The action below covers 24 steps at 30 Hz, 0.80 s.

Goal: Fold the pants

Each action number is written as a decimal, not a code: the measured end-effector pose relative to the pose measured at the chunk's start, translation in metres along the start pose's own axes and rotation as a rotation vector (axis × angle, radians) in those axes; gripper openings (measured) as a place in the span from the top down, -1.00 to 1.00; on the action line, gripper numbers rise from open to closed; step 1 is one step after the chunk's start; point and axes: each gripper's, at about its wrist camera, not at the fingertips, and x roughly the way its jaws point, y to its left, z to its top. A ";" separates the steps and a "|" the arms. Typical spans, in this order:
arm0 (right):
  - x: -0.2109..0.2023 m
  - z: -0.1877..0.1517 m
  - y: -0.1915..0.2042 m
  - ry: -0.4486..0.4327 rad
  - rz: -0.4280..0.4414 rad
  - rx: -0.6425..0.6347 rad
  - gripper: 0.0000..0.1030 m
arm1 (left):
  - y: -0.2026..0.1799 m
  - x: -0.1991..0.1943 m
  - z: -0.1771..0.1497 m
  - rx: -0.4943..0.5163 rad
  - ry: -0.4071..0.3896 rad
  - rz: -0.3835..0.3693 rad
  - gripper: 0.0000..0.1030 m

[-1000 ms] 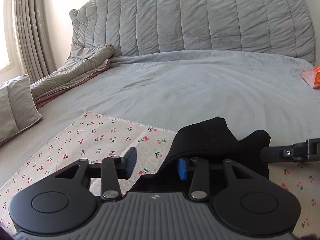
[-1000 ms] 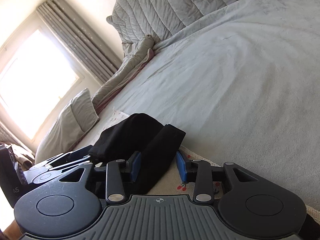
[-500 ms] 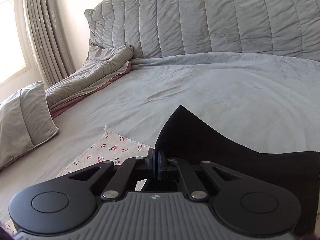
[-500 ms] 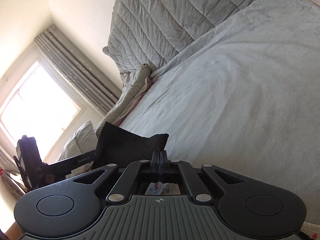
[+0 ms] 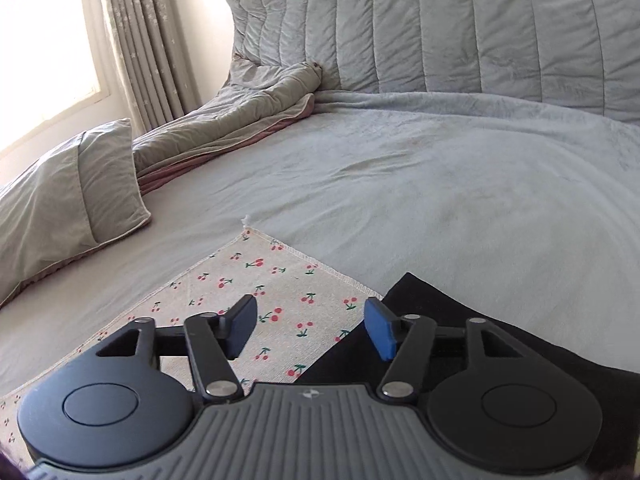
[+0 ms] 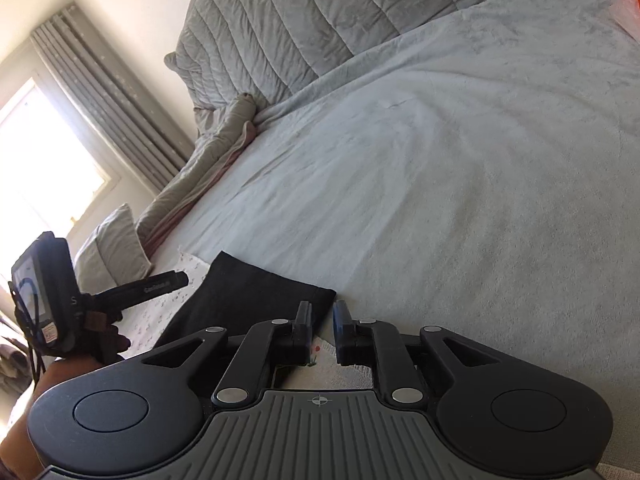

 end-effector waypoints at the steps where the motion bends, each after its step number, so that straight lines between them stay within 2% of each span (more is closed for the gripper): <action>1: -0.002 0.000 0.003 0.004 0.008 -0.006 0.47 | 0.007 -0.011 -0.001 -0.020 -0.006 0.001 -0.46; 4: -0.008 0.000 0.014 0.019 0.047 -0.026 0.11 | 0.030 -0.047 -0.009 -0.031 0.008 0.014 -0.53; 8: -0.020 -0.002 0.035 0.051 0.081 -0.081 0.09 | 0.066 -0.096 -0.025 -0.020 0.039 0.070 -0.65; 11: -0.031 -0.004 0.052 0.074 0.120 -0.115 -0.08 | 0.102 -0.134 -0.043 -0.050 0.074 0.109 -0.74; 14: -0.041 -0.007 0.072 0.104 0.151 -0.161 -0.14 | 0.138 -0.175 -0.063 -0.090 0.104 0.157 -0.82; 16: -0.048 -0.011 0.084 0.113 0.164 -0.195 -0.34 | 0.161 -0.201 -0.077 -0.111 0.126 0.184 -0.85; 24: -0.060 -0.049 0.147 0.179 0.213 -0.432 -0.36 | 0.248 -0.285 -0.140 -0.134 0.222 0.291 -0.91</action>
